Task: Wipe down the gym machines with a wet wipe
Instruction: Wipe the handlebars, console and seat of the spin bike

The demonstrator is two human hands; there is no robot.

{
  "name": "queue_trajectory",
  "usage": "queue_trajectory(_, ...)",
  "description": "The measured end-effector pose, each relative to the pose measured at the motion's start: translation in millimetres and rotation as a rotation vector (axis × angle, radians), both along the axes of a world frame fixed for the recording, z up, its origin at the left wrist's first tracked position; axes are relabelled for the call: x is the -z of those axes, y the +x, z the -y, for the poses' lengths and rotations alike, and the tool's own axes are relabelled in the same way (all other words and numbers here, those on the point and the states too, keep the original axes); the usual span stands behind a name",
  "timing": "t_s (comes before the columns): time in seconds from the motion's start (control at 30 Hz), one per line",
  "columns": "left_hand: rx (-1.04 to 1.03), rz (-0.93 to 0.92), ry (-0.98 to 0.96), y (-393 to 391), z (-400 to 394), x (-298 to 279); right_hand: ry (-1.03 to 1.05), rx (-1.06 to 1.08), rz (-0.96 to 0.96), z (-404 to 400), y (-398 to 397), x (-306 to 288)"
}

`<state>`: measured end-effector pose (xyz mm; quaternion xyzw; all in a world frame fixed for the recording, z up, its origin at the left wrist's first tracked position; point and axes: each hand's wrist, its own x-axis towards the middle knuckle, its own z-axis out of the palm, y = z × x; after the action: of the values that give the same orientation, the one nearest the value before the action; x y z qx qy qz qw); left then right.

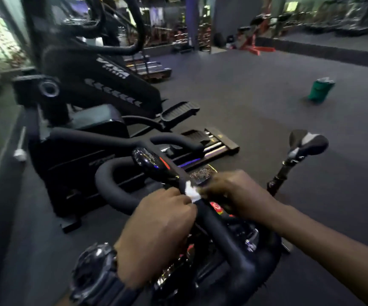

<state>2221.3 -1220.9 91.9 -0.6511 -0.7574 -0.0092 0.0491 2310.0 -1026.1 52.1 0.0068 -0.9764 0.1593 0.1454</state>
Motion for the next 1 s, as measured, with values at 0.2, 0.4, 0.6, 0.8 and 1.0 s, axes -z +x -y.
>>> queue_trajectory(0.2,-0.059,0.047,-0.062,5.0,7.2,-5.1,0.02,-0.161,-0.001,-1.0,-1.5,-0.7)
queue_trajectory(0.4,-0.079,0.072,-0.074,2.2,4.0,-7.9,-0.058,0.025,-0.095,0.9,-28.5,-0.9)
queue_trajectory(0.6,-0.142,-0.03,-0.166,2.5,-21.2,-15.9,-0.315,0.116,-0.061,-11.8,-122.4,-4.9)
queue_trajectory(0.8,-0.217,0.055,-0.122,6.9,-39.8,-3.5,-0.174,-0.018,-0.067,-19.8,-43.9,4.6)
queue_trajectory(1.0,-0.211,0.098,-0.111,0.7,-45.2,-3.3,0.095,0.249,0.138,-50.4,-64.1,12.5)
